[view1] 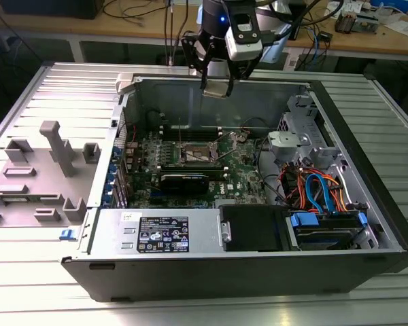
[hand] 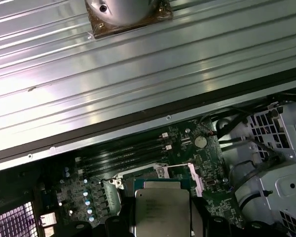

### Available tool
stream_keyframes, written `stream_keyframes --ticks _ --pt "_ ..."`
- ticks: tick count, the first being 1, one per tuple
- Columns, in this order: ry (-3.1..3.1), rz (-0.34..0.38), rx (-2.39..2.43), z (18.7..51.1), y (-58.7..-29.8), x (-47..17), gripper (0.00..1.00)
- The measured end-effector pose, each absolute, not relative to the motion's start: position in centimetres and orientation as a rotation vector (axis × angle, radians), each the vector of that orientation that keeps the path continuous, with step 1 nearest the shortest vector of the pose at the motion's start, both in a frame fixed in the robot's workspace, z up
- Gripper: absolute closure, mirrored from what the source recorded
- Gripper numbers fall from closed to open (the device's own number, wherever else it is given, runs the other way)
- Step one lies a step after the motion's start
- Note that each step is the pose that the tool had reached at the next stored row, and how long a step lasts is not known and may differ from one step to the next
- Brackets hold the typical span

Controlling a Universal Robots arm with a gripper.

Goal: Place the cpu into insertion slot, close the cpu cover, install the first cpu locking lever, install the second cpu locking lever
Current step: 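Place the cpu into insertion slot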

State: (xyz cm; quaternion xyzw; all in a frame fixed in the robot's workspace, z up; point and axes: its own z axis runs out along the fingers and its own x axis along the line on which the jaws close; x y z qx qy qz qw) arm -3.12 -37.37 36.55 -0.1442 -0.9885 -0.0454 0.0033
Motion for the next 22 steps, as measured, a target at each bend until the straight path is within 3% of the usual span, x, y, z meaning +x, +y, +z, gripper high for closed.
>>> stream_keyframes --ticks 22 --pt "-3.073 -0.143 -0.622 36.28 -37.38 -3.14 0.46"
